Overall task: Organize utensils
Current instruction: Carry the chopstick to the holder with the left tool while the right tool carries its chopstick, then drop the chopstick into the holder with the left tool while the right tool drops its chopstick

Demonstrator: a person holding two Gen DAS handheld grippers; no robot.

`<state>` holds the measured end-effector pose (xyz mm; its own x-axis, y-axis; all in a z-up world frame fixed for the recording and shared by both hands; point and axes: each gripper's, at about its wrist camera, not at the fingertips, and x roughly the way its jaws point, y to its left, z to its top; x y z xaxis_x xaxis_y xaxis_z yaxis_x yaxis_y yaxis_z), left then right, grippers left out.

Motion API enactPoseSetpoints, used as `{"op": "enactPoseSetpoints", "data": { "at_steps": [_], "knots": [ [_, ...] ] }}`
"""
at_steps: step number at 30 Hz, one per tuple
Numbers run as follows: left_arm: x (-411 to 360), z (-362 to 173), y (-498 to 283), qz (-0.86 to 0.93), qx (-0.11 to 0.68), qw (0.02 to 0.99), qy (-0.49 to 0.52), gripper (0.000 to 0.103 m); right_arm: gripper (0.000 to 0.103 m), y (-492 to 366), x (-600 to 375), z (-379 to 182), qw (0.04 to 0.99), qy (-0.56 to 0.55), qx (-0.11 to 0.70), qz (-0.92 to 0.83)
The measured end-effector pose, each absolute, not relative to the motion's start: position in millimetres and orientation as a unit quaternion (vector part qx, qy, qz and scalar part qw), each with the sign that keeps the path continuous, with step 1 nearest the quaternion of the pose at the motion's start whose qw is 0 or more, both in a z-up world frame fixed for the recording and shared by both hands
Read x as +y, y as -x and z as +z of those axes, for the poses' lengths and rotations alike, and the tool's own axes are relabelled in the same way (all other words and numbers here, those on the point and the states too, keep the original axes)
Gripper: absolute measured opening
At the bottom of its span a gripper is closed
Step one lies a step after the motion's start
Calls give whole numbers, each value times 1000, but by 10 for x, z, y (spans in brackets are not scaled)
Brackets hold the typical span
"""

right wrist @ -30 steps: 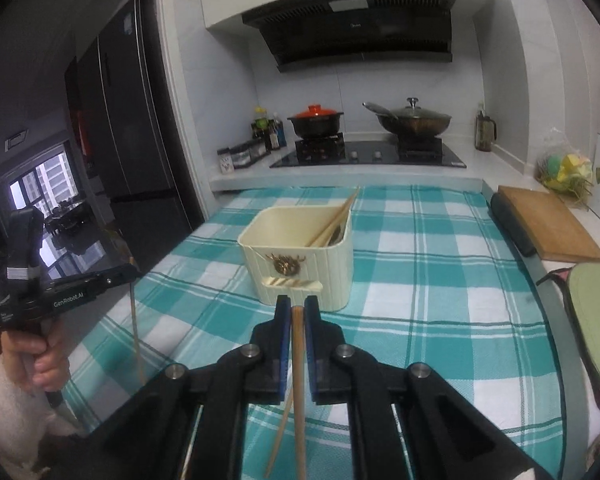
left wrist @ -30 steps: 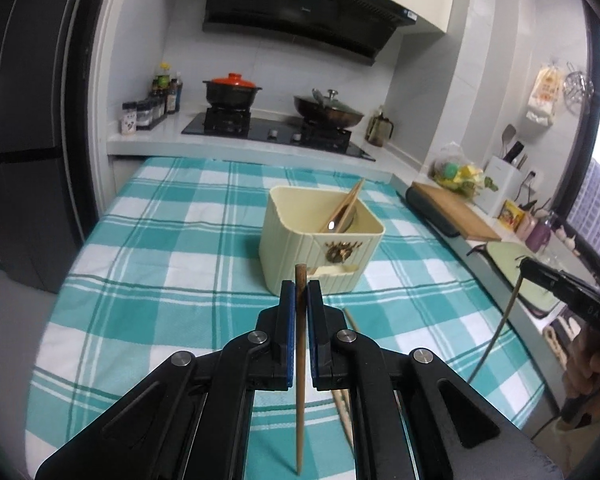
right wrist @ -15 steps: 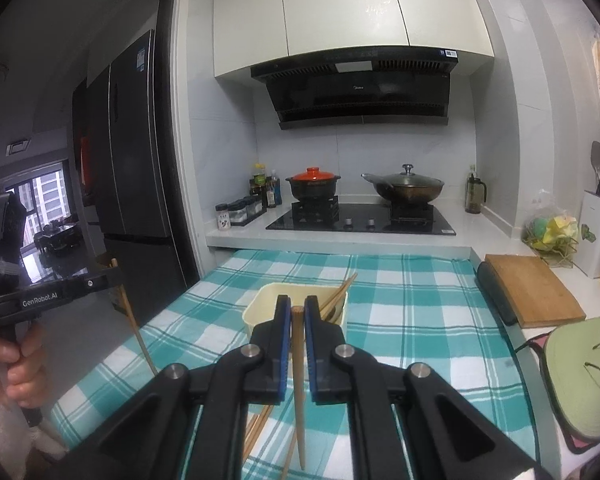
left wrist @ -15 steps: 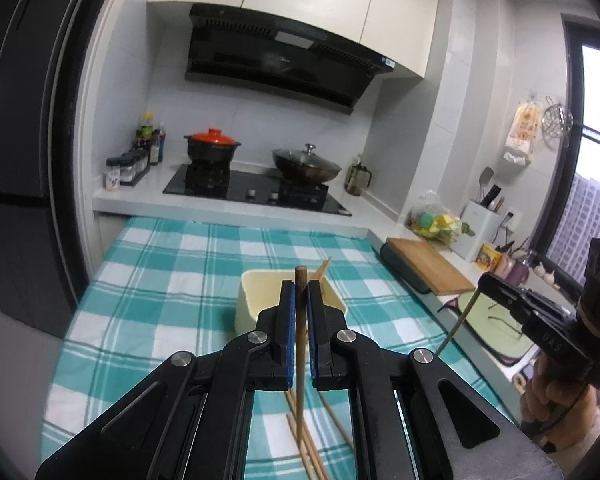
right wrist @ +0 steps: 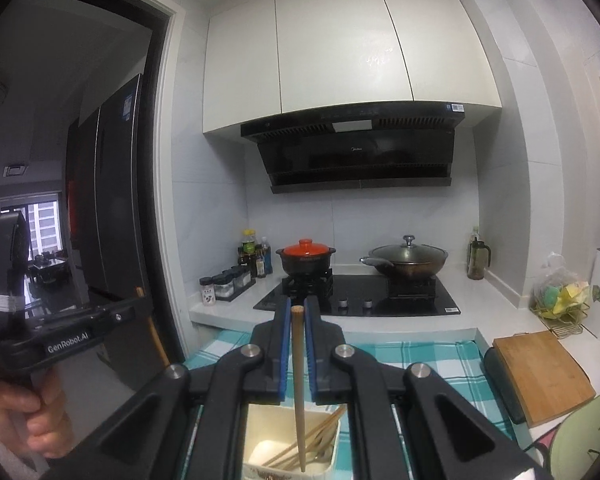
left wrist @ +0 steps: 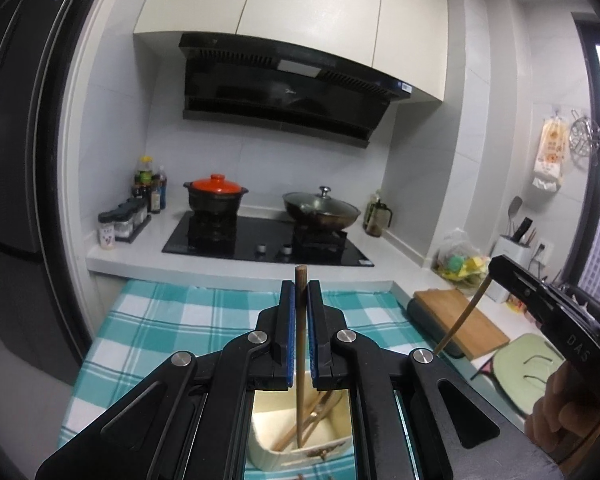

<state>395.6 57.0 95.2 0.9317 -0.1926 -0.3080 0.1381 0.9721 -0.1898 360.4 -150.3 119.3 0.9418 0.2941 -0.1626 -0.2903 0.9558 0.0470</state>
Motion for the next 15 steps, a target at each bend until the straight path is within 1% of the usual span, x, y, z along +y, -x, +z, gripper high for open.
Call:
{"op": "enactPoseSetpoints", "data": {
  "at_steps": [3, 5, 12, 15],
  "knots": [
    [506, 737, -4224, -78, 182, 977, 79, 4, 7, -3886, -1493, 1051, 984, -23, 96, 151],
    [448, 569, -4375, -79, 206, 972, 77, 4, 7, -4079, -1481, 889, 981, -25, 119, 153],
    [289, -10, -4806, -89, 290, 950, 67, 4, 7, -4686, -1483, 222, 952, -50, 259, 157],
    [210, -142, -4947, -88, 316, 942, 65, 5, 7, -4835, -1495, 39, 941, -63, 294, 154]
  ]
}}
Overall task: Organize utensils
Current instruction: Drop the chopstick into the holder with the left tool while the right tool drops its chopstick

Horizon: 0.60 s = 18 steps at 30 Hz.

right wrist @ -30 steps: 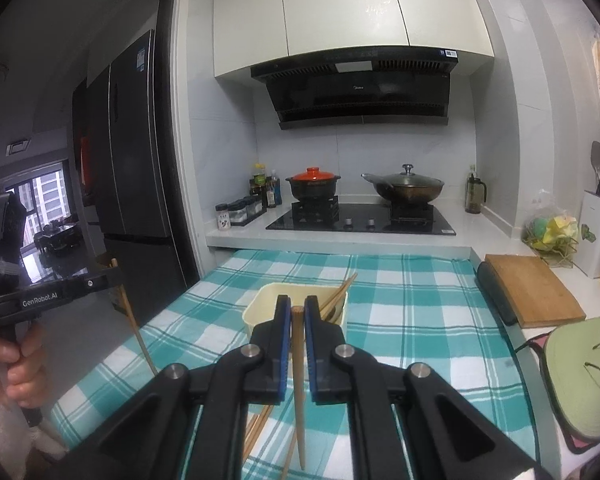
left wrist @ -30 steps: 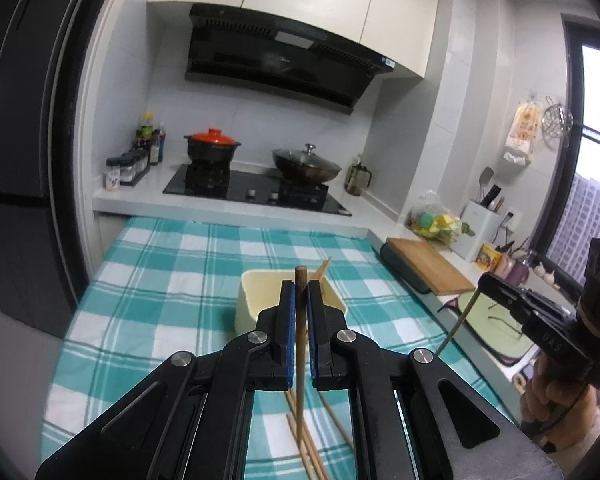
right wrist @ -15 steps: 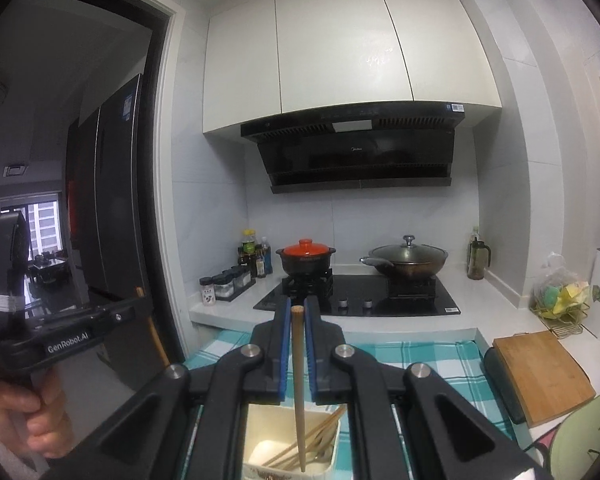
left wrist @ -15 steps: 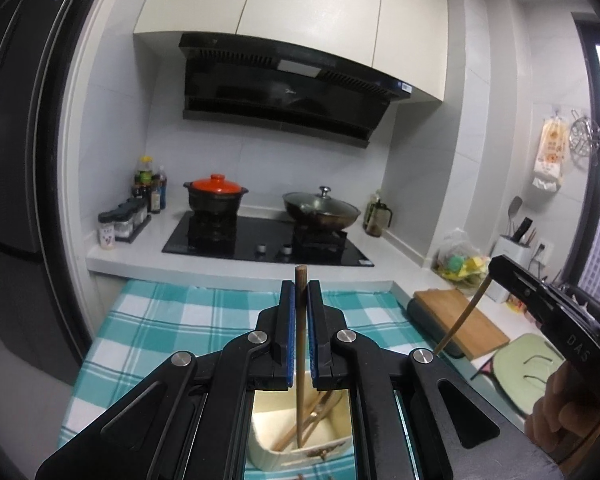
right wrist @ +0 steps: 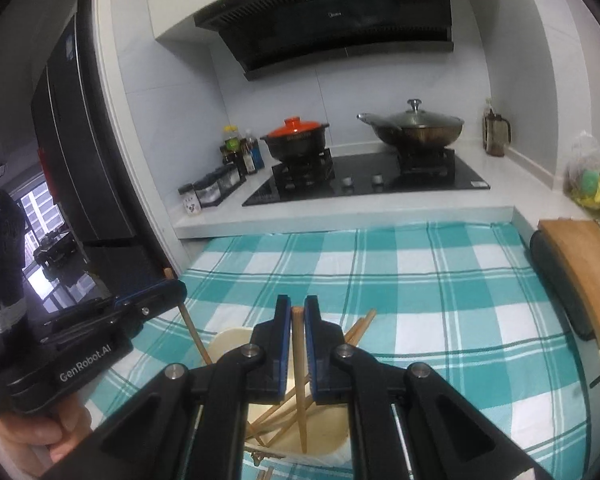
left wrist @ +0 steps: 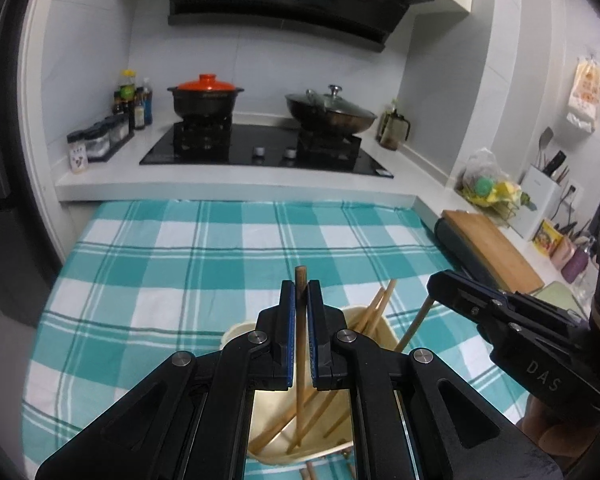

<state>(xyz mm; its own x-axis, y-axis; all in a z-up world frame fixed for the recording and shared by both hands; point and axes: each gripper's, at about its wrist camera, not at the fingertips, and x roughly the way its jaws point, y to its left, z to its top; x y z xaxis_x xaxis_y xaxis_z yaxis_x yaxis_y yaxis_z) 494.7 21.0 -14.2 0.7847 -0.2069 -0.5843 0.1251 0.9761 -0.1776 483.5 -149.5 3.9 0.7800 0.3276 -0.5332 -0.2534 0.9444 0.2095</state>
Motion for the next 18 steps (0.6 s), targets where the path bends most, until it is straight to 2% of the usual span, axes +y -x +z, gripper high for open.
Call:
{"op": "enactPoseSetpoints", "data": {
  "at_steps": [1, 3, 5, 7, 8, 9, 10, 13, 14, 16, 18],
  "knots": [
    [192, -176, -4985, -85, 324, 940, 64, 5, 8, -4863, -1481, -17, 939, -66, 299, 154],
    [180, -196, -5005, -79, 332, 938, 63, 18, 10, -4917, -1458, -65, 936, -69, 308, 154],
    [193, -149, -4901, -75, 321, 942, 63, 51, 10, -4946, -1452, -74, 932, -79, 318, 153],
    [224, -68, -4709, -77, 300, 949, 52, 64, 14, -4917, -1454, -35, 933, -75, 319, 151],
    [232, -27, -4595, -78, 292, 952, 41, 67, 20, -4881, -1462, 9, 935, -72, 313, 151],
    [245, 5, -4481, -79, 287, 954, 29, 69, 34, -4806, -1482, 58, 937, -70, 307, 153],
    [260, 31, -4346, -78, 280, 957, 16, 74, 44, -4735, -1515, 92, 939, -70, 301, 153],
    [335, 30, -3870, -74, 263, 962, -9, 92, 45, -4428, -1612, 182, 943, -60, 289, 156],
    [357, -11, -3702, -72, 263, 962, -18, 95, 45, -4304, -1651, 189, 943, -56, 287, 157],
    [398, -149, -3388, -74, 275, 958, -35, 97, 48, -4027, -1744, 158, 944, -48, 288, 154],
    [426, -388, -3085, -67, 306, 949, -46, 98, 60, -3702, -1849, 42, 946, -38, 290, 142]
  ]
}}
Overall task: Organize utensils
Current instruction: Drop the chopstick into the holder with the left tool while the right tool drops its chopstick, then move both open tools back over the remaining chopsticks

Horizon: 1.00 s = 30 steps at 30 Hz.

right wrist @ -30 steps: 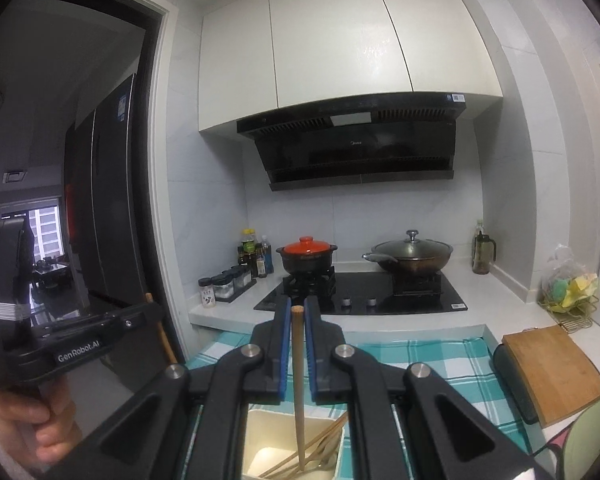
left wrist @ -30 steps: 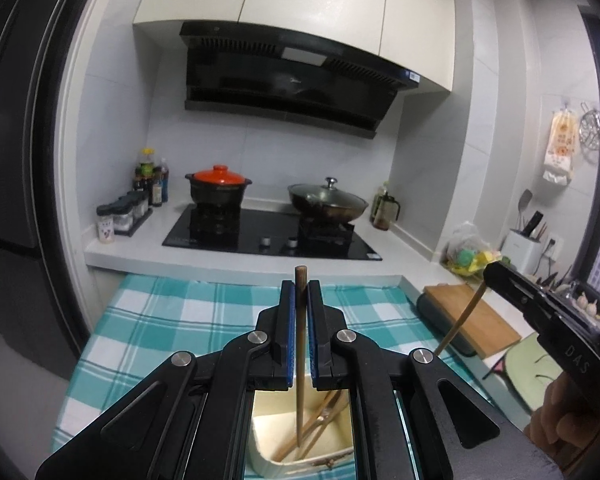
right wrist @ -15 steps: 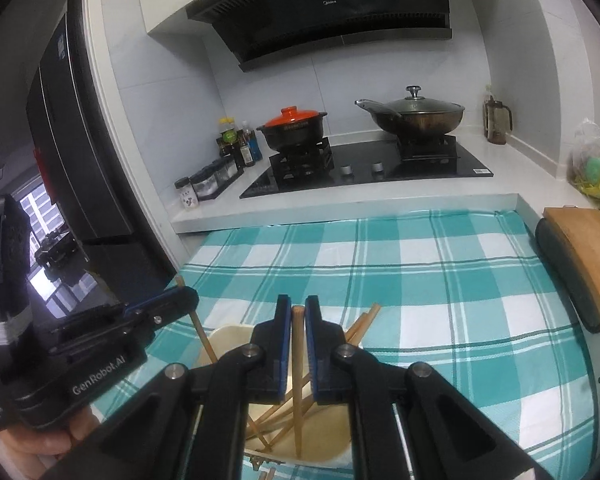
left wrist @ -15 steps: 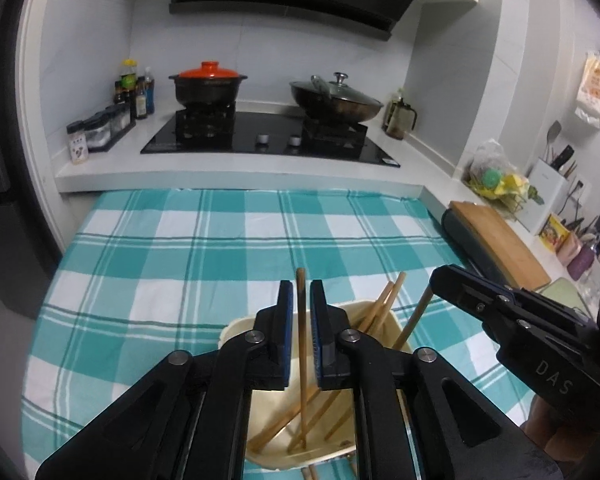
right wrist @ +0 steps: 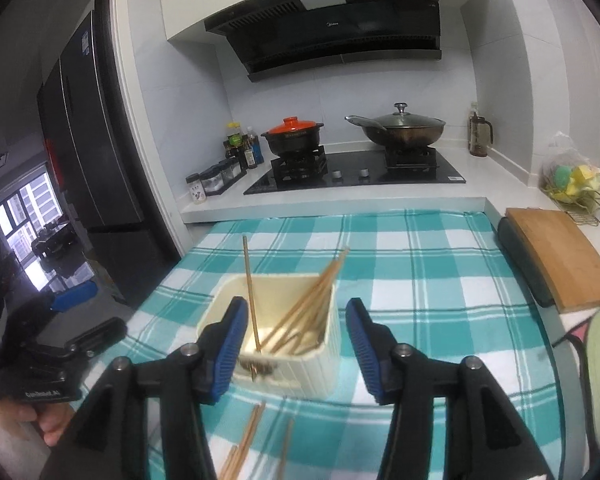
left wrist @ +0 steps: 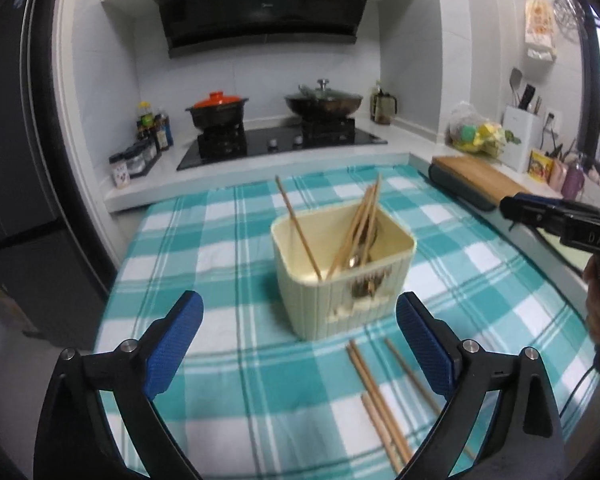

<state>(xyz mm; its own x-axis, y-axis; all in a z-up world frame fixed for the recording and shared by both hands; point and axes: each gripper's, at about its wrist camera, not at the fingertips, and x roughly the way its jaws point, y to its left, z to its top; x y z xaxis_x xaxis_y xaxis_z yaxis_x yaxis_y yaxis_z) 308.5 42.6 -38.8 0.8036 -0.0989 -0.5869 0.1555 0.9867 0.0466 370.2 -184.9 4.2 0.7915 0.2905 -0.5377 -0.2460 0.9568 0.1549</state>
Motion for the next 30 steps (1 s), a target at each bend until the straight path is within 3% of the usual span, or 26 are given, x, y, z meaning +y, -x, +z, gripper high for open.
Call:
{"op": "enactPoseSetpoints", "data": {
  "at_steps": [6, 9, 16, 24, 30],
  "knots": [
    [523, -1447, -2504, -63, 443, 894, 30, 97, 60, -2762, -2014, -870, 938, -5, 333, 94],
    [606, -1763, -2264, -15, 453, 887, 91, 100, 60, -2442, -2030, -1368, 929, -3, 363, 69],
    [254, -1827, -2090, -67, 435, 894, 82, 102, 59, -2036, -1953, -1648, 933, 28, 352, 73],
    [14, -1895, -2146, -38, 433, 900, 16, 102, 32, -2147, -1738, -1734, 920, 24, 373, 117],
    [106, -1974, -2169, -31, 441, 896, 37, 101, 30, -2249, -1637, -1798, 909, 16, 391, 146]
  ]
}}
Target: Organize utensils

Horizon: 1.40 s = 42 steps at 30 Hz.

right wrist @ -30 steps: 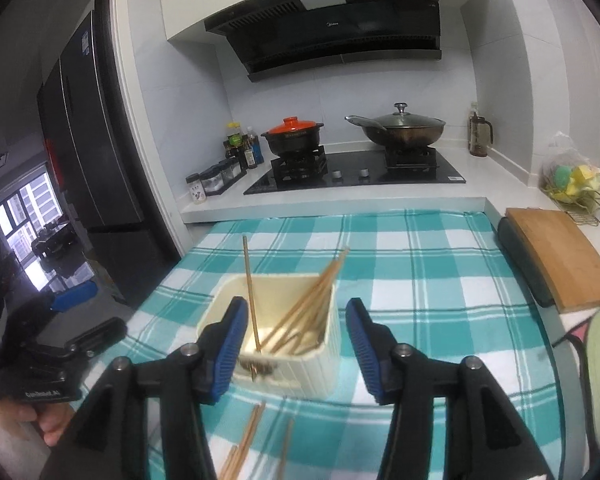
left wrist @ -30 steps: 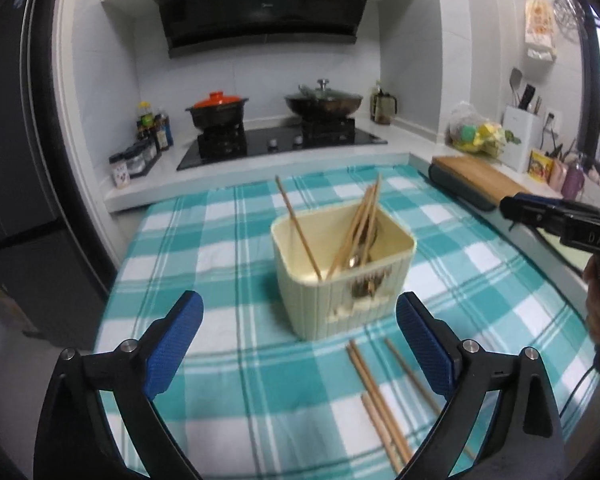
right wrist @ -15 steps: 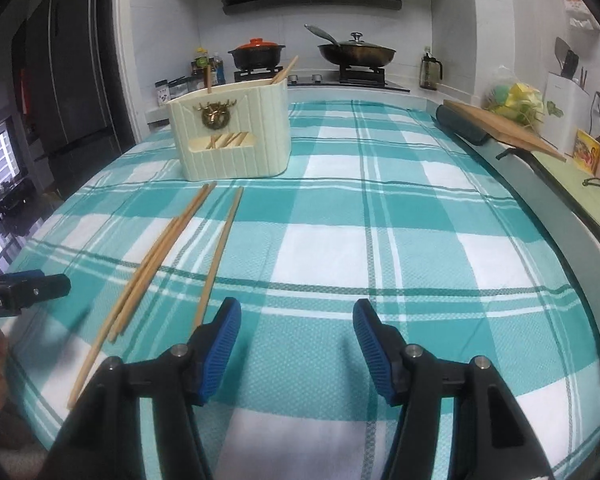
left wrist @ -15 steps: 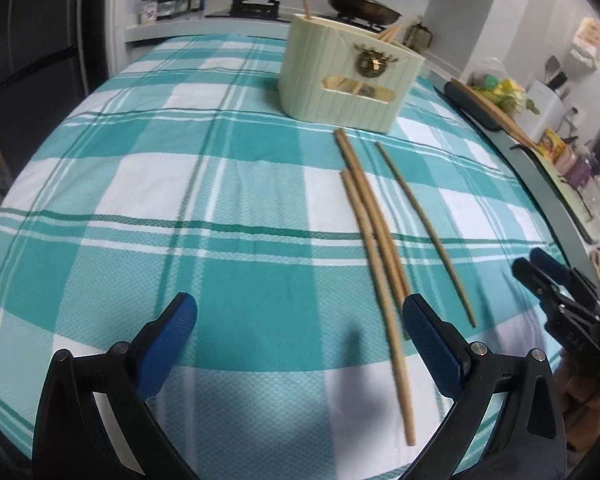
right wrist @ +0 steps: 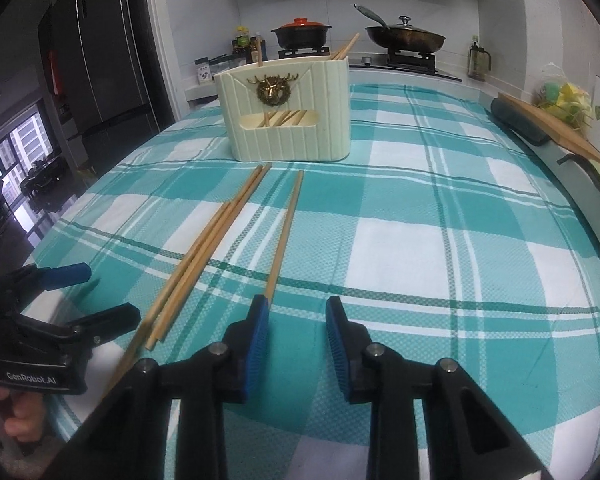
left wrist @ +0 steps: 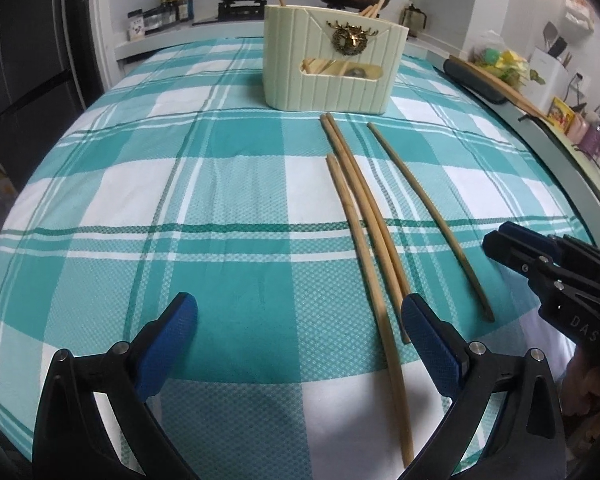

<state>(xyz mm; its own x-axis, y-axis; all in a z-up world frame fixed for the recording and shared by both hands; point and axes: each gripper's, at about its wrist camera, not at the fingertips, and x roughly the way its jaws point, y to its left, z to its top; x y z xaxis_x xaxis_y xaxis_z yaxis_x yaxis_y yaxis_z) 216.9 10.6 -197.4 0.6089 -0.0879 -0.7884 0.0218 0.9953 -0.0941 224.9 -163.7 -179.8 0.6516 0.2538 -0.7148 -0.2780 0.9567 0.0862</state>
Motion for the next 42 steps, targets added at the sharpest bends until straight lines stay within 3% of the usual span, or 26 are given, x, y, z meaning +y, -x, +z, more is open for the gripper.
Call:
{"op": "enactPoseSetpoints", "data": {
  "at_steps": [12, 15, 18, 20, 22, 37, 39, 40, 41, 42],
  "knots": [
    [-4, -2125, -2275, -7, 470, 883, -4, 102, 29, -2330, -1422, -1893, 894, 46, 410, 174],
    [-7, -2121, -2282, -9, 469, 883, -6, 99, 15, -2375, -1316, -1968, 884, 72, 428, 174],
    [-44, -2073, -2270, -24, 457, 889, -14, 73, 8, -2398, -1296, -1984, 887, 82, 428, 157],
    [-84, -2041, -2265, -38, 449, 892, -21, 33, 6, -2416, -1338, -1985, 890, 71, 428, 140],
    [-114, -2034, -2275, -43, 447, 893, -26, 7, 6, -2417, -1390, -1984, 893, 62, 428, 125],
    [281, -2039, -2262, 18, 445, 895, 11, 10, 6, -2243, -1932, -1973, 906, 28, 423, 0],
    [280, -2033, -2265, 16, 448, 894, 7, 29, 7, -2236, -1945, -1968, 905, 27, 424, 4],
    [281, -2032, -2261, 19, 449, 893, 5, 50, 12, -2235, -1949, -1967, 905, 24, 425, 6],
    [283, -2038, -2264, 21, 450, 893, 4, 62, 18, -2236, -1951, -1965, 905, 22, 425, 11],
    [280, -2047, -2267, 20, 451, 892, 3, 62, 32, -2240, -1952, -1963, 904, 20, 426, 19]
  ]
}}
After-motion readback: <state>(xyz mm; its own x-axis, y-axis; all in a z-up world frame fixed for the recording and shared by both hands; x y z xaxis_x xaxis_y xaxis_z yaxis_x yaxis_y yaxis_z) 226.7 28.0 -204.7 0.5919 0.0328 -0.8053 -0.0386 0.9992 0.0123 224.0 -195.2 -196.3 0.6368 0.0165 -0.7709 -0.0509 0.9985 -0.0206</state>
